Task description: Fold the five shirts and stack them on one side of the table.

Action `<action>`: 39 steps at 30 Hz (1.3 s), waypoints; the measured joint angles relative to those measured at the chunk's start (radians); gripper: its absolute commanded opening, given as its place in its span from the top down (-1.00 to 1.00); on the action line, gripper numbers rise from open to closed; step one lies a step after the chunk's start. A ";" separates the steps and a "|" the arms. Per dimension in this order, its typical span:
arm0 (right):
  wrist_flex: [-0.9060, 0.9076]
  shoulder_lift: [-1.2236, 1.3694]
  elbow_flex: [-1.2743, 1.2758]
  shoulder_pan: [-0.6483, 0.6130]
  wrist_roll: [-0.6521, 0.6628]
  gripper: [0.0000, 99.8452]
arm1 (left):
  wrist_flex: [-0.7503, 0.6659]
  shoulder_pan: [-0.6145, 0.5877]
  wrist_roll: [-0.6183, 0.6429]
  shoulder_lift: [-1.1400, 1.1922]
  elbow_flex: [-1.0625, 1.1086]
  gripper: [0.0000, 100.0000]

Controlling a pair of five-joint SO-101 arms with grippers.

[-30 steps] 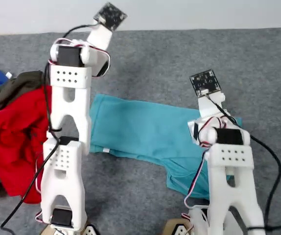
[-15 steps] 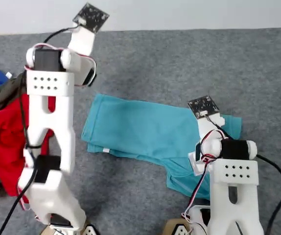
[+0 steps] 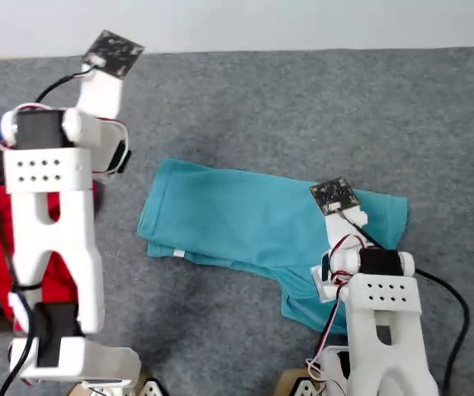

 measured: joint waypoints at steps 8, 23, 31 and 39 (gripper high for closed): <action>0.044 0.000 0.068 0.002 0.000 0.98 | 0.002 -0.015 0.000 -0.170 0.153 0.81; 0.229 -0.012 -0.041 -0.184 0.307 0.98 | -0.152 -0.015 0.000 -0.377 0.446 0.81; 0.032 -0.008 -0.101 -0.087 0.311 0.98 | -0.232 -0.015 0.000 -0.382 0.493 0.81; -0.118 0.221 -0.077 0.005 0.315 0.98 | -0.276 -0.015 0.000 -0.382 0.503 0.81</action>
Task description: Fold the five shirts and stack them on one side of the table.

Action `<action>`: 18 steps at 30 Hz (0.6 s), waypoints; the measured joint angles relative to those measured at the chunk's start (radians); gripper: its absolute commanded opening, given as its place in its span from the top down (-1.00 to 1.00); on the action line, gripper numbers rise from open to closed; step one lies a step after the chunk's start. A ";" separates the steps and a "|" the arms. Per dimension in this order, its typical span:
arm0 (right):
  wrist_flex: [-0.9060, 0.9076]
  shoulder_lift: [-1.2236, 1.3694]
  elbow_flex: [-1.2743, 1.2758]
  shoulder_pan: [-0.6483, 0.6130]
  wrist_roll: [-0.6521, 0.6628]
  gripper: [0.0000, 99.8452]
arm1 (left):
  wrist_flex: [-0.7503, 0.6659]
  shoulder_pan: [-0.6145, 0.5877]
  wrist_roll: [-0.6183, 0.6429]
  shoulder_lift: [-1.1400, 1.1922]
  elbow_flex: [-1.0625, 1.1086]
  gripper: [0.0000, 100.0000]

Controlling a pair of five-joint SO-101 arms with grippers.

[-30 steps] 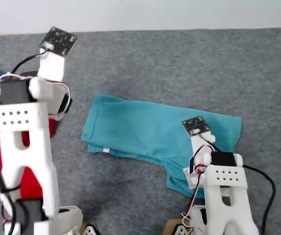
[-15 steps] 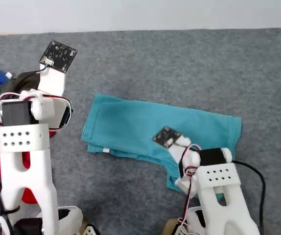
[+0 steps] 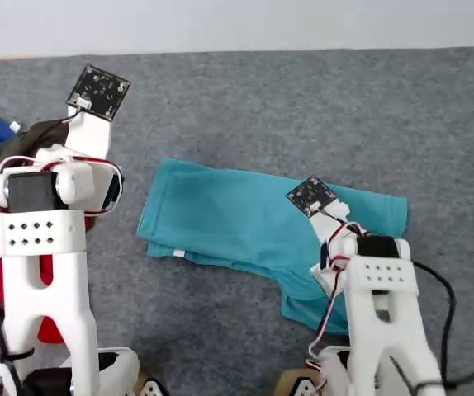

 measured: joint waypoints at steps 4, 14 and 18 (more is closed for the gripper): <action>-0.009 0.160 0.000 -0.008 0.000 0.98 | -0.055 0.000 0.000 0.000 0.063 0.81; 0.097 0.212 0.000 -0.319 0.000 0.98 | -0.106 0.000 0.000 0.000 0.109 0.81; 0.117 0.212 0.000 -0.381 0.000 0.98 | -0.109 0.000 0.000 0.000 0.109 0.81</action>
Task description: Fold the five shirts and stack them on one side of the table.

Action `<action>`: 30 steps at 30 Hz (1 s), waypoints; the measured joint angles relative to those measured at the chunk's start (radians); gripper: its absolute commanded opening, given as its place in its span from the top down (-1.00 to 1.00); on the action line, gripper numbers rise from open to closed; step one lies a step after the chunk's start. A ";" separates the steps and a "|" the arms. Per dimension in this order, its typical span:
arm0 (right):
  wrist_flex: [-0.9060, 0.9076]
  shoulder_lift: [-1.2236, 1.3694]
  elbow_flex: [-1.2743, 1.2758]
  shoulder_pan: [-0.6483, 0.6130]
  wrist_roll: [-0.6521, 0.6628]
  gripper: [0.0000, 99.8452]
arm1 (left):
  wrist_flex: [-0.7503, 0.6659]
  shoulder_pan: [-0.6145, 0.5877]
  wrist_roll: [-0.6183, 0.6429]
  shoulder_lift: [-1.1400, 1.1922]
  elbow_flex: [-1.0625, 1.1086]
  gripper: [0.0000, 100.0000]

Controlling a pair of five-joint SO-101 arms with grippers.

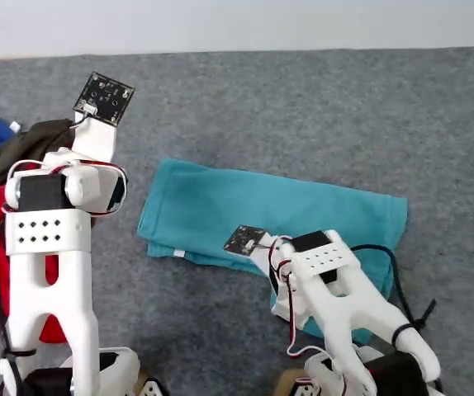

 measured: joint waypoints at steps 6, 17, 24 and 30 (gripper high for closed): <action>0.014 0.000 -0.002 0.037 0.000 0.98 | 0.000 0.000 0.000 0.000 0.000 0.81; 0.272 -0.267 -0.127 0.183 -0.002 0.98 | 0.017 0.000 0.000 0.000 0.000 0.81; 0.397 -0.437 -0.135 0.382 0.000 0.98 | 0.127 0.000 0.000 0.000 0.000 0.81; 0.413 -0.486 -0.135 0.658 0.000 0.98 | 0.190 0.000 0.000 0.000 0.000 0.81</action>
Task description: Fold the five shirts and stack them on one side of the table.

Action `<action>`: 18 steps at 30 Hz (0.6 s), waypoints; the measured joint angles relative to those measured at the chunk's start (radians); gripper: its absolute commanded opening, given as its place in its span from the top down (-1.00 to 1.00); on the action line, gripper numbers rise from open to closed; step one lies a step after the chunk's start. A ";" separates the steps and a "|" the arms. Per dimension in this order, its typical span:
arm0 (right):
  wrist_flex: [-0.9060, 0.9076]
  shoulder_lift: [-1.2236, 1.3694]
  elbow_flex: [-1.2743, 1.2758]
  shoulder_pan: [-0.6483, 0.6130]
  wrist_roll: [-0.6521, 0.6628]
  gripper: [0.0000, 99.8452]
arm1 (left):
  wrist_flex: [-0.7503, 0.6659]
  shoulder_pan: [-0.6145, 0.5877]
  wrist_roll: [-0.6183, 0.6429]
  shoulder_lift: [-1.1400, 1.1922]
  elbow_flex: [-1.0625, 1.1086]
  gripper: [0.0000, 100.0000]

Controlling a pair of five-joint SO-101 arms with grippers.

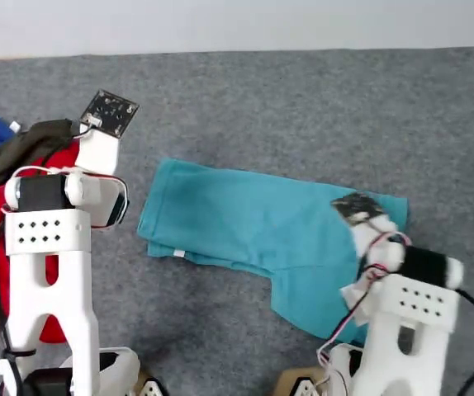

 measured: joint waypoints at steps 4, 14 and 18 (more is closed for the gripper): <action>-0.043 0.000 0.006 0.143 0.000 0.97 | 0.011 -0.032 0.000 0.000 0.000 0.81; -0.321 -0.037 0.299 0.305 0.000 0.98 | 0.011 -0.110 0.006 0.000 0.000 0.81; -0.374 -0.083 0.316 0.364 0.000 0.97 | 0.011 -0.058 0.006 0.000 -0.005 0.81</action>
